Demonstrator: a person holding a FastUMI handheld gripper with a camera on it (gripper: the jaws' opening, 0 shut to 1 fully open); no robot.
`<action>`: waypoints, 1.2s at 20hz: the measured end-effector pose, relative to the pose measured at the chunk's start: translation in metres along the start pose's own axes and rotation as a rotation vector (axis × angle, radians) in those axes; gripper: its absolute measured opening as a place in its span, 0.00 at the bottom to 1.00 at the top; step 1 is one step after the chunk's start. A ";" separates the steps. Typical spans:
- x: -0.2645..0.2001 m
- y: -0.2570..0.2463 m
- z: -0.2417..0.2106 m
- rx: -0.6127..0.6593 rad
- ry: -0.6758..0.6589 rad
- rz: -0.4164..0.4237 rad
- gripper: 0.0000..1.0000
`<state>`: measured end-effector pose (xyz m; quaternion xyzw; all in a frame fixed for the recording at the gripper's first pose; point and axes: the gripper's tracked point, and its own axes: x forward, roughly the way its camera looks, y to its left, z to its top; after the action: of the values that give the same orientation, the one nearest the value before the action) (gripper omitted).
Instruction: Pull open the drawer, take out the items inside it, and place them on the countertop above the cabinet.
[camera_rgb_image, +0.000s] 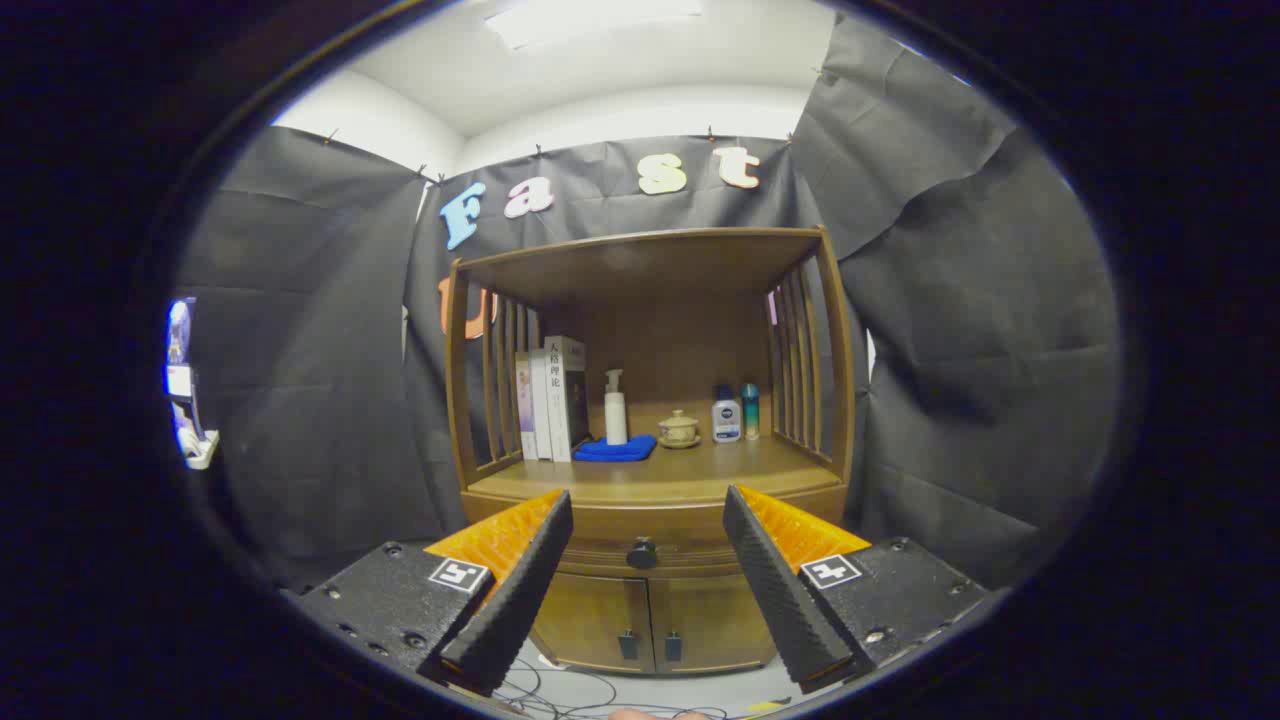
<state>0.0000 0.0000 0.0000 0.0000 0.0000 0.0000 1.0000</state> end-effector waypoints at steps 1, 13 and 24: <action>0.001 0.000 0.000 0.001 -0.001 0.000 0.98; 0.006 0.001 -0.014 0.012 0.036 -0.002 0.99; 0.059 0.000 -0.048 -0.012 0.077 -0.030 0.98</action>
<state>0.0588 0.0001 -0.0477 -0.0058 0.0386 -0.0148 0.9991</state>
